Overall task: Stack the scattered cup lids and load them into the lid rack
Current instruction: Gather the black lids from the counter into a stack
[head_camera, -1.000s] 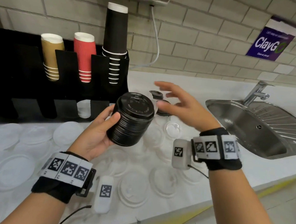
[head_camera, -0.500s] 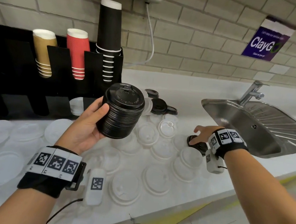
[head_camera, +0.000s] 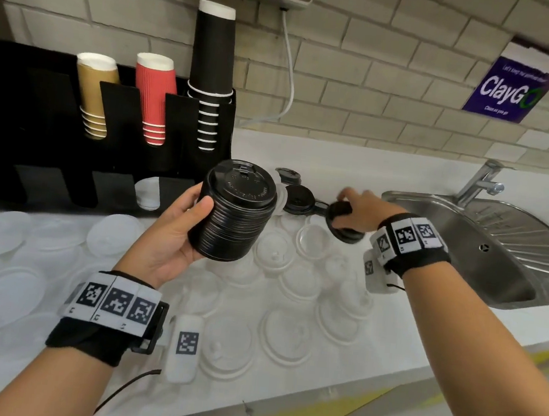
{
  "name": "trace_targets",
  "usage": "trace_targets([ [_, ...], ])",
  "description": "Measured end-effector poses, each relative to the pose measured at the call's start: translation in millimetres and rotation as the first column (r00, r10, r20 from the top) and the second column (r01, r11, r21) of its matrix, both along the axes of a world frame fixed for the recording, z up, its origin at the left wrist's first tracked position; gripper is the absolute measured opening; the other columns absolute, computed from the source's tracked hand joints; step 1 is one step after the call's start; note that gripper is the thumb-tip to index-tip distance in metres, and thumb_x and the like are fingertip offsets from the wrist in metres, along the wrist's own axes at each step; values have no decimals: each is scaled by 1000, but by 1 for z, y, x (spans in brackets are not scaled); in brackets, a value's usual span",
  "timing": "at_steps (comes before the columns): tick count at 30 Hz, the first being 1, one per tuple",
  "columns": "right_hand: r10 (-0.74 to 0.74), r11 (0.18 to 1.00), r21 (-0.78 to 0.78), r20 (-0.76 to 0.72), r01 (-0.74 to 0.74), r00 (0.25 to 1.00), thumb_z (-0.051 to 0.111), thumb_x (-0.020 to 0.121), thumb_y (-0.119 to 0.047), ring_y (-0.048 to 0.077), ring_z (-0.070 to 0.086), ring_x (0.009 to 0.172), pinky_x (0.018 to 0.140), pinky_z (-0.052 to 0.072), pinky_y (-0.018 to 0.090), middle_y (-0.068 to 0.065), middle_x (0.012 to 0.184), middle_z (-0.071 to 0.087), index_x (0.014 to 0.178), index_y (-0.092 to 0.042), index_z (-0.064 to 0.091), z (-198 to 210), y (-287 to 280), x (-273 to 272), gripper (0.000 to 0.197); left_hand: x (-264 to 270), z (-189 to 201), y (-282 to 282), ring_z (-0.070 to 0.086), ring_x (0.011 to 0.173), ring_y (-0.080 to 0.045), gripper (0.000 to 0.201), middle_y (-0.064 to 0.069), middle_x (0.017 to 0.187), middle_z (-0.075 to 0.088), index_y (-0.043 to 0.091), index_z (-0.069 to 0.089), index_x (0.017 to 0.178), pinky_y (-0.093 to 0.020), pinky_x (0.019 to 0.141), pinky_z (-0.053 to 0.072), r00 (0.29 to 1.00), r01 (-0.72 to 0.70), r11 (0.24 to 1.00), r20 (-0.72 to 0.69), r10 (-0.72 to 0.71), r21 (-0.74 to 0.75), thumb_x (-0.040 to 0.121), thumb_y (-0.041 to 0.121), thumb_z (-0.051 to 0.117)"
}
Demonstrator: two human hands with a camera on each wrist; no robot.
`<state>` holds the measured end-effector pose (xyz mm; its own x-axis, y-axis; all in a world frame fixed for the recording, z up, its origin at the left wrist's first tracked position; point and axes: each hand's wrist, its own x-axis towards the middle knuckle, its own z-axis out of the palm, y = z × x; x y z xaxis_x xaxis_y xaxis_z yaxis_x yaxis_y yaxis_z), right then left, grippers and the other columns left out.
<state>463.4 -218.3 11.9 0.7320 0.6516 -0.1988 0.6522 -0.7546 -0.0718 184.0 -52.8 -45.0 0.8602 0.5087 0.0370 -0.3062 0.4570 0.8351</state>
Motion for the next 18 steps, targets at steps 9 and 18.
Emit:
trace_targets([
  [9,684,628,667,-229,-400,693,72,82,-16,2,56,110,86,49,18,-19,121,58,124,-38,56,74,38,-99,50,-5,-2,1,67,105,-19,52,-3,117,68,23,57,128,-34,70,58,999,16,1000,-42,-16,4,77,30,63],
  [18,758,617,562,-237,-551,608,76,78,-9,-1,54,109,79,49,15,-23,119,57,126,-32,60,78,69,-128,55,-15,-2,20,68,107,-21,52,-2,117,70,33,63,119,-35,71,58,996,51,997,-72,-48,49,70,38,77],
])
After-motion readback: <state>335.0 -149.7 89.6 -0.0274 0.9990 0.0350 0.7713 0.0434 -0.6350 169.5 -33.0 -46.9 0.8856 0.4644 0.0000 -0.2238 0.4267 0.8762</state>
